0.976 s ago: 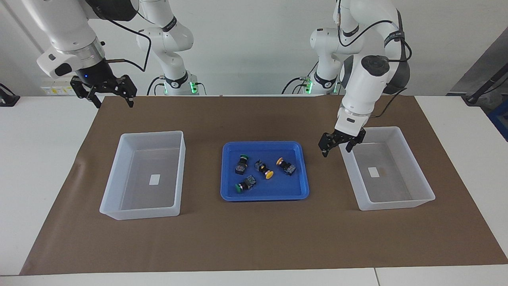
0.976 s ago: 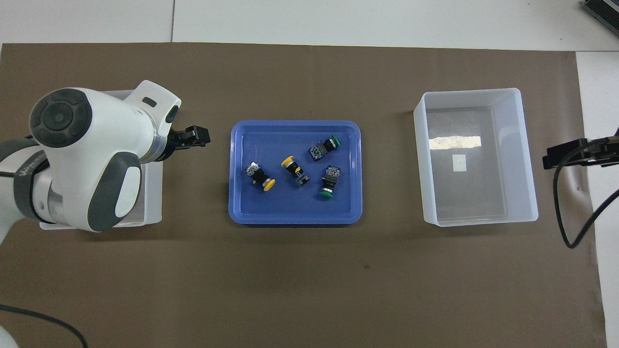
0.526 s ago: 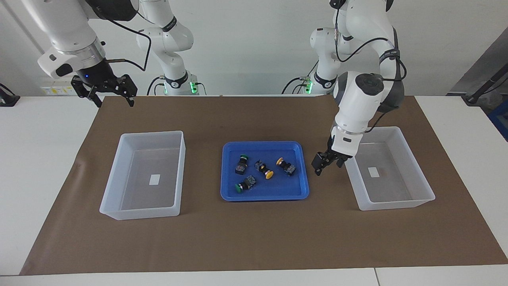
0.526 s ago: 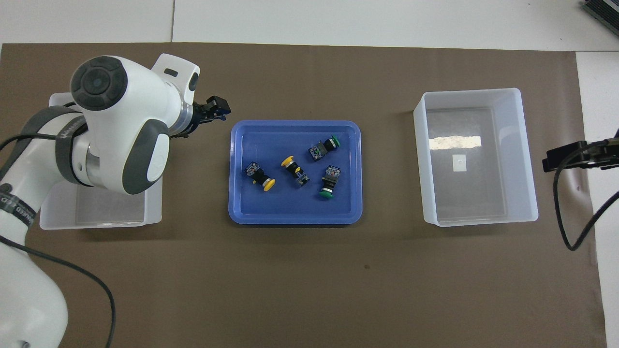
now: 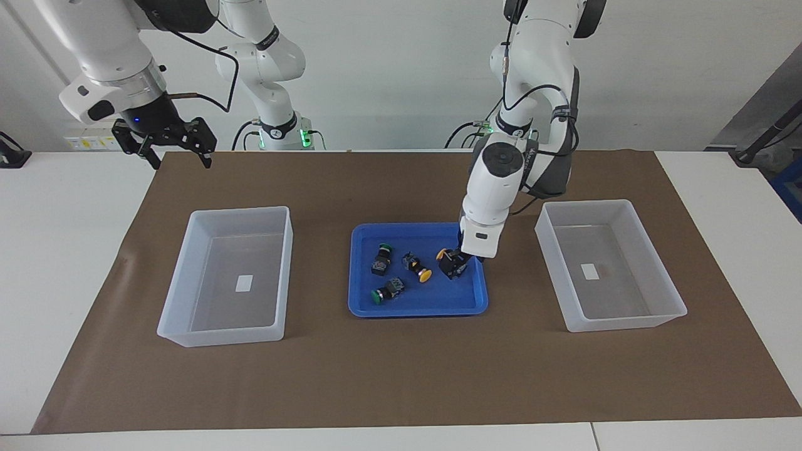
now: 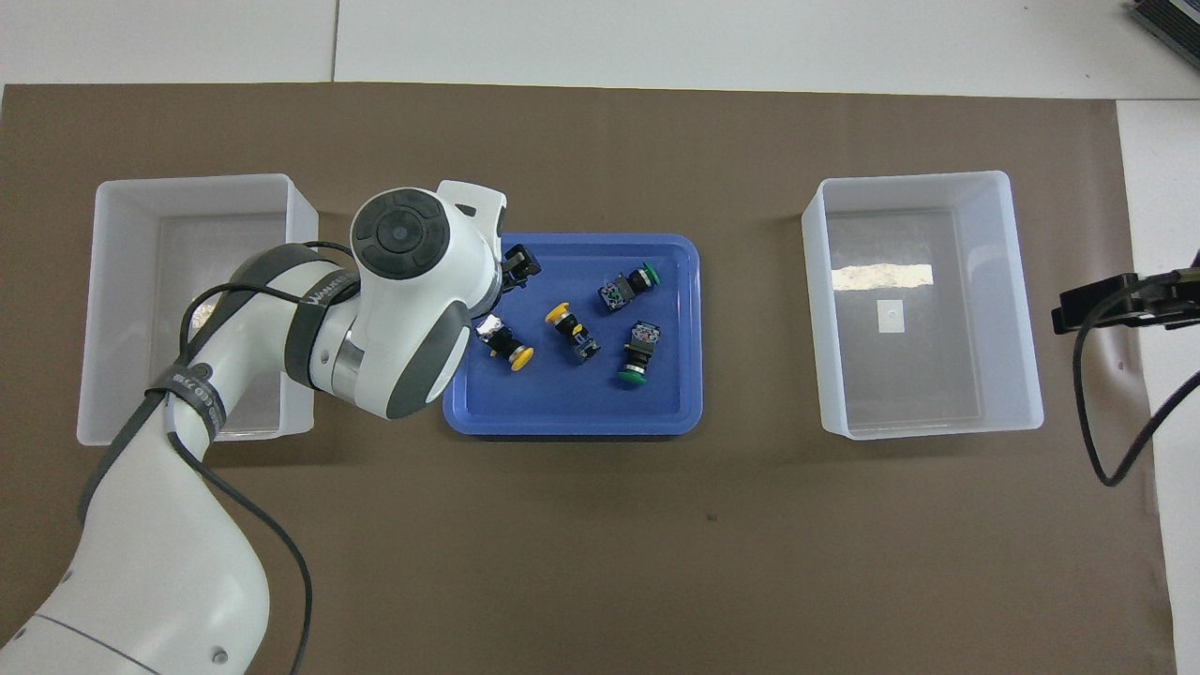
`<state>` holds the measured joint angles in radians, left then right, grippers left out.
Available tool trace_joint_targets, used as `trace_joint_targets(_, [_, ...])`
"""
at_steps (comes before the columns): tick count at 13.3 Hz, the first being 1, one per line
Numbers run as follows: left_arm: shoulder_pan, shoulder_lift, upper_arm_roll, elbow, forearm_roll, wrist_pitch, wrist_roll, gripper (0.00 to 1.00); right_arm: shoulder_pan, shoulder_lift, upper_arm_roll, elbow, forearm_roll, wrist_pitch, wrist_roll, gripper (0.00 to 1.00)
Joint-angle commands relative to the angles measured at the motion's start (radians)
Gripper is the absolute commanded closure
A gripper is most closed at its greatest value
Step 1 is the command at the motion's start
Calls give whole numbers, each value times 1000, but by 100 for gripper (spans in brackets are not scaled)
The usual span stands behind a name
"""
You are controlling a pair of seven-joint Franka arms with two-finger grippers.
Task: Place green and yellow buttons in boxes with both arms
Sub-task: 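Grasp a yellow button in the blue tray with the left gripper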
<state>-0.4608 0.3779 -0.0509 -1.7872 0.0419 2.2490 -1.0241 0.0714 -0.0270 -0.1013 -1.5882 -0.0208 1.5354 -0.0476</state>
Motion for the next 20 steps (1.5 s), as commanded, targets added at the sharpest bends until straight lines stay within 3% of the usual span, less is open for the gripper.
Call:
trace_joint_targets(1, [-50, -24, 19, -77, 65, 55, -102, 0, -10, -17, 9, -16, 9, 18, 11, 0])
trace_joint_targets(13, [-81, -48, 20, -153, 168, 78, -218, 0, -7, -24, 9, -35, 10, 34, 14, 0])
trace_joint_targets(14, [-81, -48, 20, -153, 168, 80, -218, 7, -7, -24, 9, -35, 10, 34, 14, 0])
trace_joint_targets(15, [-81, -48, 20, -153, 170, 81, -217, 51, -7, -24, 9, -35, 10, 31, 14, 0])
trace_joint_targets(16, [-79, -48, 20, -152, 170, 80, -215, 87, -7, -24, 9, -35, 10, 32, 14, 0])
trace_joint_targets(17, [-76, -48, 20, -150, 170, 81, -215, 100, -7, -24, 11, -35, 10, 34, 14, 0])
trace_joint_targets(20, [-70, -47, 20, -139, 170, 80, -212, 100, -4, -27, 11, -41, 10, 34, 26, 0])
